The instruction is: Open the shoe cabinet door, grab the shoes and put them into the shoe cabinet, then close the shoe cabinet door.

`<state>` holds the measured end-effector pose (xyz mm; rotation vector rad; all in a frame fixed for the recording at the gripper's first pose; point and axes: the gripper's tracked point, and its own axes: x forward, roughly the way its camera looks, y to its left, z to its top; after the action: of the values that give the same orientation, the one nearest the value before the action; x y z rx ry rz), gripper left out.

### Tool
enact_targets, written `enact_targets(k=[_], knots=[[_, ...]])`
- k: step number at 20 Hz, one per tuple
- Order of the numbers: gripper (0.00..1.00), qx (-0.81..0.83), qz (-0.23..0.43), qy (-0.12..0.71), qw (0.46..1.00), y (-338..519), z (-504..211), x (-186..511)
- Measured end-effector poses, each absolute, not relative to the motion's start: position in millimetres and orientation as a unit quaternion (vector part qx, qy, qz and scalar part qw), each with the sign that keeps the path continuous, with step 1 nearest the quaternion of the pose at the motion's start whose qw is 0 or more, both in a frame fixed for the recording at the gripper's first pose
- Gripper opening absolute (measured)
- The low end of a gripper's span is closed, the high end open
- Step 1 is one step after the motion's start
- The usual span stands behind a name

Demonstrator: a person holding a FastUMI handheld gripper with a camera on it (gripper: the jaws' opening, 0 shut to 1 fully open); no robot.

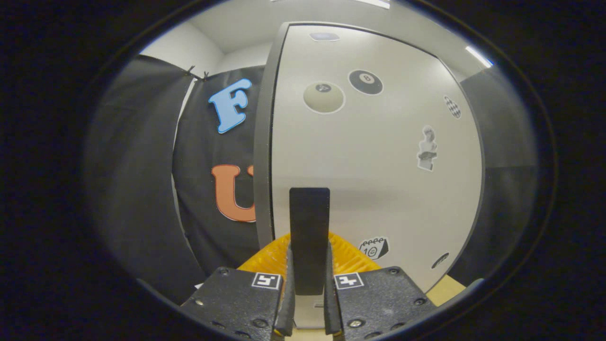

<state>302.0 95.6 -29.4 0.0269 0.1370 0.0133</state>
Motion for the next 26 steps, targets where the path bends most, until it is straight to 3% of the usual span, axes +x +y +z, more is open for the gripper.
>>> enact_targets(k=[15, 20, 26], knots=[[0.18, 0.024, 0.175, 0.102, 0.979, 81.0, -14.0, 216.6], [0.19, 0.019, 0.203, 0.096, 0.974, 55.4, -12.1, 190.6], [0.18, 0.011, 0.192, 0.091, 0.977, 23.2, -8.1, 165.2]])
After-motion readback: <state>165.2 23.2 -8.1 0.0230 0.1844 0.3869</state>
